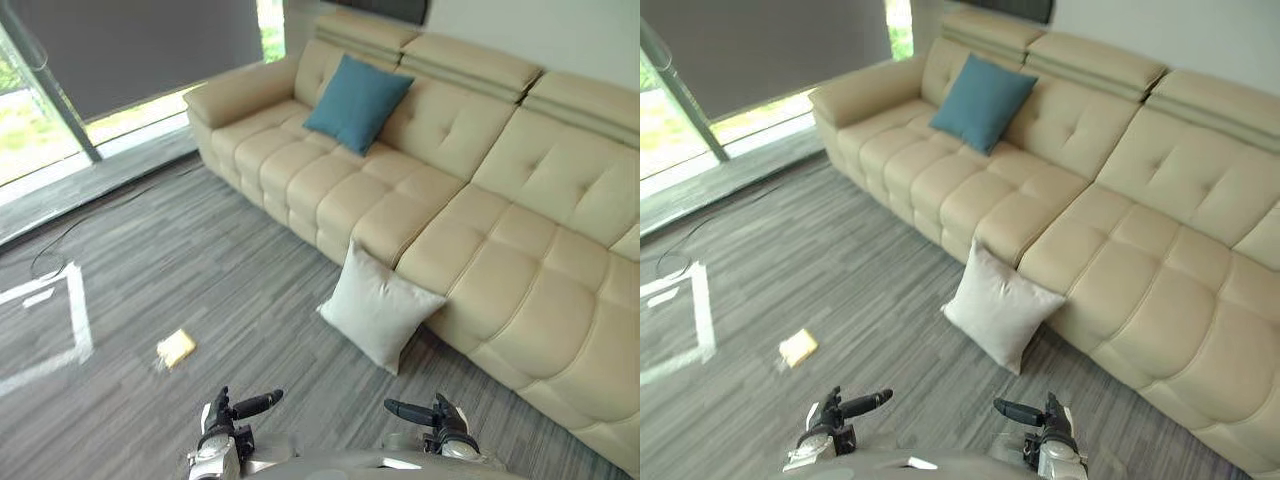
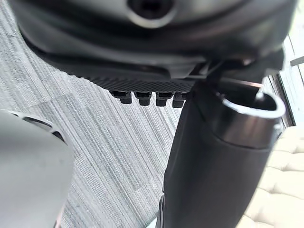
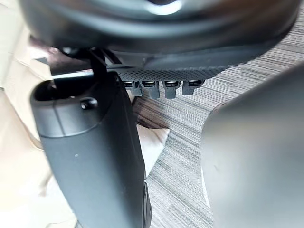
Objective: Pick up cushions and gather them together orderly.
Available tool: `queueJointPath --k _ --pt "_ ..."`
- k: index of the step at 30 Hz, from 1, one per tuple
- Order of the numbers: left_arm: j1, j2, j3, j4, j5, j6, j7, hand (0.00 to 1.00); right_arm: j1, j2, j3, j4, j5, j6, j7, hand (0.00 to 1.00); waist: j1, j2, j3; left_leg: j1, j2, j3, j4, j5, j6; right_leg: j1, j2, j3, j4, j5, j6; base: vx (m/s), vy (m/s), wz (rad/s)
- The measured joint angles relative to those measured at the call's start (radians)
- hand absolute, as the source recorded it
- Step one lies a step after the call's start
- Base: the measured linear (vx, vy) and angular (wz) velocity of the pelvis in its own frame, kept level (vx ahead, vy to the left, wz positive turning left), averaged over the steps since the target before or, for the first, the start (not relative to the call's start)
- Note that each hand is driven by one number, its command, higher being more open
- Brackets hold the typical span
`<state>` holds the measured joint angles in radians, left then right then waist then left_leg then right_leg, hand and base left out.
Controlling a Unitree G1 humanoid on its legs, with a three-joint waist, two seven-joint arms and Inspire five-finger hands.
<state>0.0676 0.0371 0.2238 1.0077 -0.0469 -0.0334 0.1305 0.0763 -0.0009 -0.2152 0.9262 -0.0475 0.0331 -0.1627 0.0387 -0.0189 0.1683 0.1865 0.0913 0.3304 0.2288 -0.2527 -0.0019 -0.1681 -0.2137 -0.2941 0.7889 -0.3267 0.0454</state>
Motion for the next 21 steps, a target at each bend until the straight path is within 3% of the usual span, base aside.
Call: queueJointPath --k 1,2,3,4,5,6,7,8,10,12,13,15,17,19,21 --pt "-0.004 0.005 -0.024 0.014 0.000 0.000 -0.004 1.00 -0.024 -0.006 0.000 0.017 0.000 0.000 0.000 1.00 -0.011 0.005 0.003 0.032 0.008 0.024 -0.038 0.005 -0.008 -0.040 0.018 -0.069 -0.139 0.021 -0.011 0.47 -0.080 -0.41" --pt "-0.014 0.013 -0.043 0.036 0.000 0.000 -0.008 1.00 -0.040 -0.006 0.000 0.032 0.000 0.003 -0.001 1.00 -0.018 0.003 0.005 0.061 0.006 0.039 -0.066 0.008 -0.015 -0.059 0.054 -0.114 -0.294 0.099 -0.042 0.41 -0.096 -0.41" --pt "-0.018 0.016 -0.049 0.040 0.002 0.000 -0.010 1.00 -0.040 -0.005 0.000 0.031 0.002 0.004 0.001 1.00 -0.021 -0.002 0.010 0.075 0.000 0.037 -0.070 0.006 -0.018 -0.056 0.077 -0.100 -0.362 0.207 -0.094 0.45 -0.149 -0.17" --pt "-0.020 0.015 -0.051 0.045 0.006 0.000 -0.011 1.00 -0.043 -0.009 -0.005 0.032 0.006 0.005 0.000 1.00 -0.031 0.001 0.012 0.087 0.000 0.029 -0.069 0.004 -0.024 -0.040 0.091 -0.085 -0.374 0.243 -0.131 0.44 -0.158 -0.24" --pt "-0.027 -0.011 -0.053 0.045 0.025 -0.003 -0.014 1.00 -0.048 -0.023 -0.002 0.028 -0.007 -0.002 -0.001 1.00 -0.030 0.044 0.023 0.095 0.028 0.010 -0.054 0.025 -0.056 -0.021 0.119 -0.088 -0.378 0.220 -0.133 0.51 -0.228 -0.21" --pt "-0.027 -0.016 -0.053 0.045 0.029 -0.003 -0.017 1.00 -0.048 -0.025 -0.003 0.027 -0.009 -0.004 0.000 1.00 -0.031 0.048 0.024 0.095 0.028 0.008 -0.052 0.030 -0.056 -0.021 0.120 -0.087 -0.376 0.213 -0.135 0.49 -0.239 -0.28" --pt "-0.034 -0.029 -0.053 0.045 0.053 -0.002 -0.028 1.00 -0.053 -0.026 -0.026 0.023 -0.008 -0.004 0.000 1.00 -0.040 0.065 0.026 0.090 0.039 0.000 -0.023 0.048 -0.082 -0.018 0.124 -0.088 -0.365 0.184 -0.136 0.42 -0.234 -0.03" --pt "-0.036 -0.031 -0.053 0.045 0.059 -0.001 -0.030 1.00 -0.055 -0.025 -0.032 0.023 -0.007 -0.003 0.000 1.00 -0.041 0.068 0.028 0.084 0.046 -0.007 0.002 0.051 -0.088 -0.011 0.126 -0.092 -0.365 0.175 -0.138 0.40 -0.229 0.07" --pt "-0.035 -0.030 -0.048 0.031 0.059 -0.001 -0.032 1.00 -0.046 -0.024 -0.034 0.022 -0.008 0.005 -0.004 1.00 -0.043 0.061 0.048 -0.027 0.118 -0.082 0.365 0.074 -0.139 0.106 0.157 -0.097 -0.424 0.139 -0.141 0.32 -0.213 0.12" --pt "-0.016 -0.036 -0.037 -0.016 0.059 -0.002 -0.029 1.00 -0.040 -0.024 -0.029 0.024 -0.008 0.006 -0.008 1.00 -0.037 0.062 0.048 -0.125 0.155 -0.097 0.574 0.018 -0.146 0.179 0.186 -0.085 -0.470 0.133 -0.142 0.23 -0.115 -0.21" --pt "-0.007 -0.035 -0.040 -0.034 0.059 -0.006 -0.031 1.00 -0.038 -0.021 -0.029 0.023 -0.008 0.005 -0.009 1.00 -0.036 0.061 0.048 -0.156 0.155 -0.093 0.592 0.001 -0.135 0.199 0.192 -0.076 -0.485 0.132 -0.141 0.19 -0.050 -0.38" --pt "-0.005 -0.035 -0.040 -0.056 0.058 -0.010 -0.030 1.00 -0.030 -0.018 -0.030 0.024 -0.006 0.006 -0.016 1.00 -0.023 0.054 0.047 -0.227 0.140 -0.101 0.492 -0.040 -0.107 0.223 0.204 -0.028 -0.505 0.127 -0.133 0.17 0.034 -0.63" --pt "-0.006 -0.035 -0.041 -0.064 0.058 -0.010 -0.030 1.00 -0.023 -0.018 -0.031 0.023 0.003 0.007 -0.020 1.00 -0.016 0.051 0.045 -0.255 0.115 -0.153 0.397 -0.051 -0.106 0.226 0.203 0.002 -0.504 0.124 -0.127 0.14 0.075 -0.60" --pt "-0.007 -0.033 -0.040 -0.067 0.058 -0.011 -0.028 1.00 -0.023 -0.013 -0.031 0.024 0.010 0.009 -0.032 1.00 -0.008 0.042 0.048 -0.290 0.058 -0.294 0.257 -0.048 -0.106 0.227 0.196 0.065 -0.490 0.114 -0.109 0.16 0.154 -0.83" --pt "-0.008 -0.031 -0.042 -0.063 0.060 -0.012 -0.028 1.00 -0.019 -0.012 -0.030 0.026 0.009 0.010 -0.038 1.00 -0.009 0.040 0.045 -0.282 0.037 -0.348 0.175 -0.009 -0.099 0.223 0.192 0.103 -0.470 0.100 -0.086 0.15 0.213 -0.70"
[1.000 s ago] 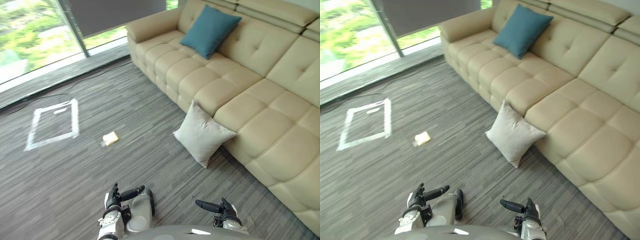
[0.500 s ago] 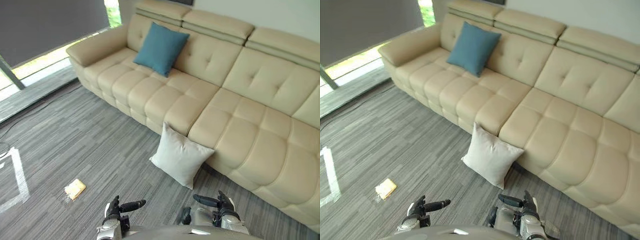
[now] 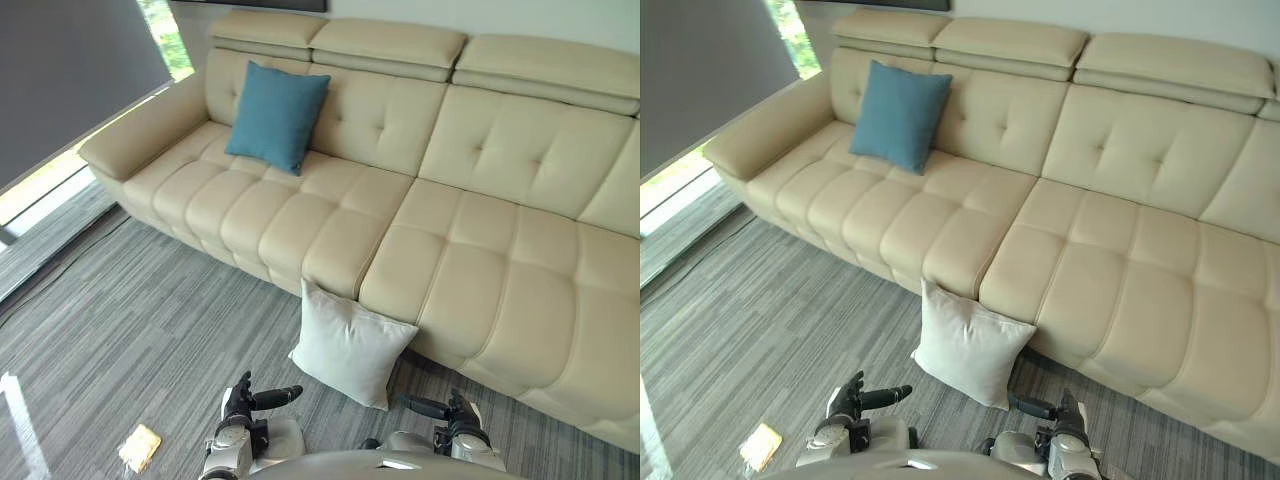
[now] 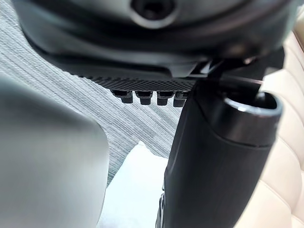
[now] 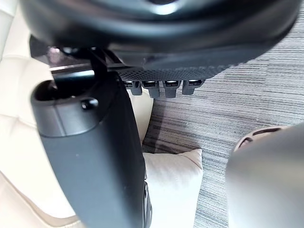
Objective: Pick up cushions and gather them together orderly.
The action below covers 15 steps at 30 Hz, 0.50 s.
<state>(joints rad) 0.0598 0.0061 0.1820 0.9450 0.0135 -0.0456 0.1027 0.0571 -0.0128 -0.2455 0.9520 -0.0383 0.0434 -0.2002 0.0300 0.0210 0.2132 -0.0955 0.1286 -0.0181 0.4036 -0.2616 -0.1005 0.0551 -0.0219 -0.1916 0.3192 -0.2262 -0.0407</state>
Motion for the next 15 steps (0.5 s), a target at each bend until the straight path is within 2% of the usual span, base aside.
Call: queueJointPath --k 1,2,4,6,10,14,15 --pt "0.000 -0.004 0.000 0.014 0.000 -0.004 0.000 1.00 0.002 -0.007 0.001 0.000 0.000 0.000 0.000 1.00 -0.001 0.013 -0.008 0.014 0.005 0.002 -0.047 0.115 0.015 -0.002 0.010 0.029 0.016 -0.014 0.023 0.18 0.291 -0.62" --pt "-0.005 0.010 -0.002 0.026 0.003 -0.007 -0.001 1.00 0.003 0.005 0.007 0.005 0.000 0.001 -0.001 1.00 -0.002 -0.003 -0.018 0.030 -0.002 0.024 -0.049 0.113 0.002 -0.001 -0.006 0.056 0.026 -0.023 0.039 0.15 0.251 -0.67" --pt "0.000 0.035 -0.001 0.033 0.020 -0.008 0.000 1.00 0.016 0.025 0.026 0.003 0.000 0.000 -0.003 1.00 -0.005 -0.044 -0.040 0.052 -0.032 0.078 -0.087 0.111 0.021 -0.017 -0.043 0.096 0.026 -0.029 0.058 0.14 0.220 -0.53" --pt "-0.004 0.043 -0.002 0.045 0.022 -0.007 -0.001 1.00 0.020 0.031 0.036 0.003 0.000 0.000 -0.003 1.00 -0.005 -0.056 -0.048 0.061 -0.043 0.100 -0.093 0.107 0.029 -0.017 -0.055 0.116 0.015 -0.027 0.072 0.11 0.181 -0.38" --pt "-0.009 0.043 -0.016 0.061 0.030 -0.007 0.002 1.00 0.022 0.028 0.042 0.003 0.000 -0.002 -0.007 1.00 -0.005 -0.048 -0.050 0.097 -0.057 0.159 -0.121 0.098 0.043 -0.006 -0.068 0.168 -0.016 -0.014 0.094 0.06 0.111 -0.33" --pt "-0.012 0.040 -0.046 0.060 0.030 -0.008 0.009 1.00 0.015 0.016 0.047 0.005 0.001 -0.004 -0.015 1.00 -0.005 -0.034 -0.047 0.090 -0.049 0.171 -0.123 0.096 0.042 -0.019 -0.063 0.173 -0.017 -0.013 0.095 0.01 -0.006 -0.08" --pt "-0.021 0.036 -0.045 0.060 0.025 -0.008 0.021 1.00 0.003 0.002 0.062 0.005 0.002 -0.004 -0.026 1.00 -0.002 -0.026 -0.031 0.069 -0.041 0.170 -0.110 0.091 0.041 -0.041 -0.057 0.173 -0.002 -0.013 0.095 -0.04 -0.057 -0.04"
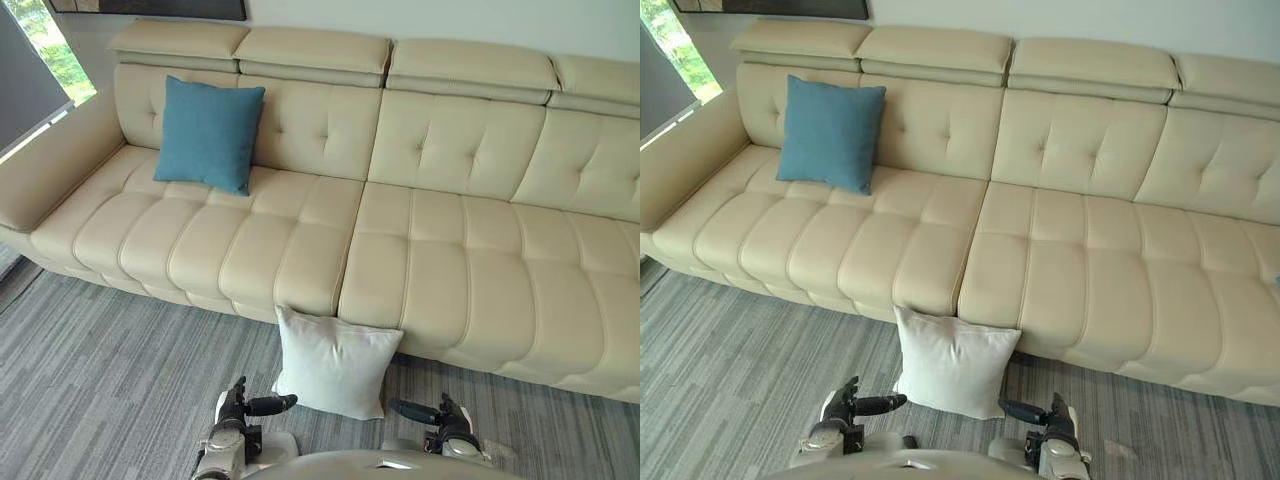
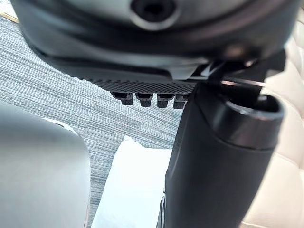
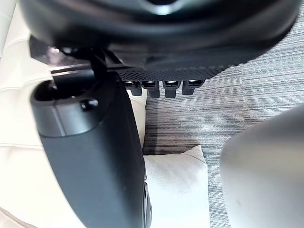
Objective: Pick up cushions and gather them together orderly.
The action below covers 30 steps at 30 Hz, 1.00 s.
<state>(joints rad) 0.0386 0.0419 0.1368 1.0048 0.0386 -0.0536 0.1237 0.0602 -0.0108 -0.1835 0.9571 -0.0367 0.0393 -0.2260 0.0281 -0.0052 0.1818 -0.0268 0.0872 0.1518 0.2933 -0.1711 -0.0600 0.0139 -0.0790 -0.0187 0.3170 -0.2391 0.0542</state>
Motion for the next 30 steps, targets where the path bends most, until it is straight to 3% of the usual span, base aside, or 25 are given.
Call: queueJointPath --k 2,3,4,7,12,15,21,26,28,29,30 --pt "-0.028 -0.002 0.002 -0.002 -0.019 -0.001 0.014 1.00 -0.027 -0.020 0.009 0.000 0.002 0.000 -0.010 1.00 0.007 0.020 0.029 -0.073 0.016 -0.007 0.062 -0.014 -0.001 -0.068 0.010 -0.003 0.052 -0.001 0.000 -0.10 -0.068 -0.04" --pt "-0.069 -0.003 0.003 -0.009 -0.057 0.000 0.031 1.00 -0.073 -0.030 0.009 -0.002 0.027 0.000 -0.022 1.00 0.012 0.027 0.072 -0.159 0.025 -0.019 0.129 -0.026 0.004 -0.153 0.013 -0.007 0.126 -0.018 -0.002 -0.22 -0.093 0.08" --pt "-0.113 0.000 0.005 -0.035 -0.103 0.000 0.051 1.00 -0.118 -0.032 0.008 -0.004 0.044 0.000 -0.029 1.00 0.016 0.018 0.132 -0.243 0.028 -0.031 0.204 -0.037 0.006 -0.242 0.010 -0.011 0.221 -0.041 -0.003 -0.25 -0.095 0.13" --pt "-0.206 0.022 0.008 -0.082 -0.166 -0.001 0.081 1.00 -0.204 -0.045 0.007 -0.054 0.078 0.000 -0.051 1.00 0.019 0.001 0.212 -0.431 0.032 -0.065 0.353 -0.071 0.011 -0.414 0.007 -0.030 0.365 -0.086 -0.016 -0.27 -0.056 0.17" --pt "-0.374 0.093 0.072 -0.177 -0.198 -0.003 0.119 1.00 -0.356 -0.099 -0.004 -0.125 0.129 -0.003 -0.096 1.00 0.015 -0.016 0.285 -0.673 0.037 -0.092 0.491 -0.072 0.027 -0.649 0.000 -0.037 0.511 -0.099 -0.018 -0.24 0.025 0.09" --pt "-0.472 0.126 0.124 -0.233 -0.240 -0.010 0.153 1.00 -0.453 -0.111 -0.036 -0.152 0.174 -0.010 -0.130 1.00 0.010 -0.015 0.311 -0.781 0.029 -0.101 0.530 -0.062 0.036 -0.756 -0.011 -0.038 0.560 -0.098 -0.017 -0.15 0.053 0.09" --pt "-0.679 0.157 0.119 -0.235 -0.286 -0.026 0.195 1.00 -0.694 -0.108 -0.025 -0.182 0.202 -0.019 -0.165 1.00 0.010 -0.013 0.335 -0.994 0.030 -0.106 0.619 -0.054 0.046 -0.973 -0.016 -0.029 0.656 -0.097 -0.016 -0.09 0.024 0.00" --pt "-0.788 0.156 0.032 -0.226 -0.286 -0.025 0.197 1.00 -0.834 -0.103 -0.010 -0.186 0.218 -0.021 -0.173 1.00 0.009 -0.013 0.340 -1.110 0.031 -0.108 0.665 -0.050 0.049 -1.092 -0.017 -0.026 0.710 -0.097 -0.016 -0.07 0.000 -0.01" --pt "-0.868 0.156 -0.051 -0.213 -0.282 -0.024 0.198 1.00 -0.897 -0.096 -0.012 -0.187 0.218 -0.022 -0.178 1.00 0.004 -0.012 0.343 -1.170 0.025 -0.110 0.679 -0.039 0.049 -1.157 -0.024 -0.026 0.739 -0.097 -0.016 -0.06 -0.005 0.08" --pt "-0.881 0.156 -0.062 -0.213 -0.282 -0.023 0.198 1.00 -0.905 -0.095 -0.012 -0.187 0.218 -0.022 -0.179 0.00 0.003 -0.012 0.343 -1.180 0.024 -0.110 0.681 -0.038 0.049 -1.167 -0.025 -0.026 0.743 -0.097 -0.016 -0.06 -0.014 0.07" --pt "-0.913 0.156 -0.096 -0.213 -0.282 -0.023 0.203 0.00 -0.926 -0.089 -0.013 -0.186 0.218 -0.022 -0.182 0.00 0.001 -0.013 0.344 -1.204 0.024 -0.112 0.688 -0.034 0.048 -1.192 -0.025 -0.026 0.752 -0.097 -0.015 -0.07 -0.022 0.07"
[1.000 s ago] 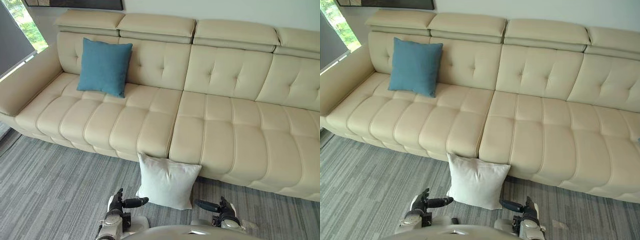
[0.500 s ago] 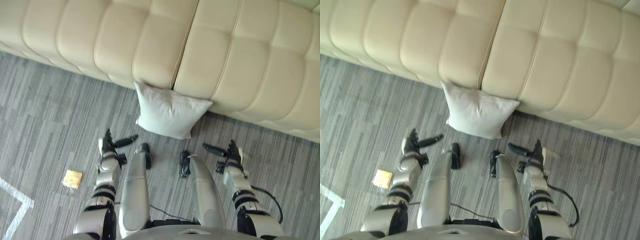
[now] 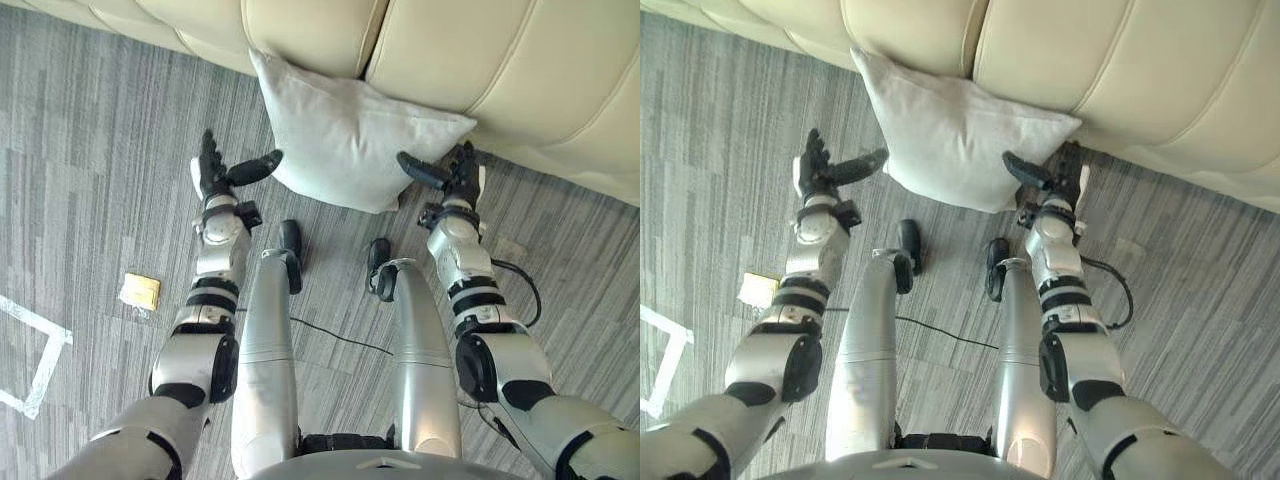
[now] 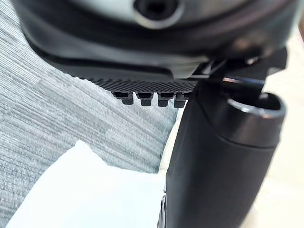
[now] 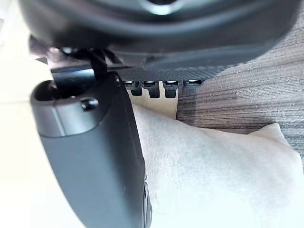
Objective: Pick up cushions and gather them together orderly.
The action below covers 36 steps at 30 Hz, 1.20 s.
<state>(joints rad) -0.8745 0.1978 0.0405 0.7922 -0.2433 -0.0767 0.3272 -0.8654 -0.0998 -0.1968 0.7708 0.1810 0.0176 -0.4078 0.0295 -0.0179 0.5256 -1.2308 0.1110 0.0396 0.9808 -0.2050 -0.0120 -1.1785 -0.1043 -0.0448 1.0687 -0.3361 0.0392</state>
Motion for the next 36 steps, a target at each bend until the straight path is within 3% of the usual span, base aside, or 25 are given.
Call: queueJointPath --k 8,18,24,29,36 --pt "-0.163 -0.036 -0.098 0.019 -0.002 0.001 0.064 0.00 -0.107 0.068 -0.072 0.001 0.019 -0.001 -0.035 0.00 -0.028 0.000 0.000 -0.099 -0.006 -0.017 0.012 0.029 -0.015 -0.108 -0.001 -0.006 0.046 0.004 -0.005 -0.04 -0.019 0.05" --pt "-0.157 -0.030 -0.113 -0.038 -0.060 0.006 0.137 0.00 -0.008 0.136 0.027 -0.131 0.097 -0.040 -0.105 0.00 -0.038 -0.001 0.000 -0.098 0.003 -0.033 0.016 0.042 -0.025 -0.101 0.004 -0.024 0.046 0.014 -0.017 -0.01 0.011 0.01" --pt "0.019 -0.044 -0.153 -0.299 -0.060 0.008 0.145 0.00 0.224 0.153 0.113 -0.384 0.102 -0.093 -0.129 0.00 -0.048 -0.003 -0.001 0.080 0.013 -0.012 -0.079 0.053 -0.026 0.066 0.018 -0.014 -0.054 0.042 -0.013 -0.01 0.010 -0.09" --pt "0.165 -0.112 -0.155 -0.469 -0.056 -0.015 0.145 0.00 0.405 0.165 0.160 -0.585 0.104 -0.132 -0.130 0.00 -0.044 -0.005 -0.003 0.261 0.023 0.004 -0.191 0.074 -0.035 0.238 0.034 -0.013 -0.172 0.072 -0.025 0.05 -0.025 -0.10" --pt "0.491 -0.184 -0.272 -0.734 -0.019 -0.035 0.141 0.00 0.789 0.121 0.230 -0.897 0.035 -0.152 -0.109 0.00 -0.040 -0.042 -0.049 0.599 0.006 0.023 -0.387 0.090 -0.050 0.563 0.032 -0.026 -0.343 0.074 -0.025 0.11 -0.022 0.03"
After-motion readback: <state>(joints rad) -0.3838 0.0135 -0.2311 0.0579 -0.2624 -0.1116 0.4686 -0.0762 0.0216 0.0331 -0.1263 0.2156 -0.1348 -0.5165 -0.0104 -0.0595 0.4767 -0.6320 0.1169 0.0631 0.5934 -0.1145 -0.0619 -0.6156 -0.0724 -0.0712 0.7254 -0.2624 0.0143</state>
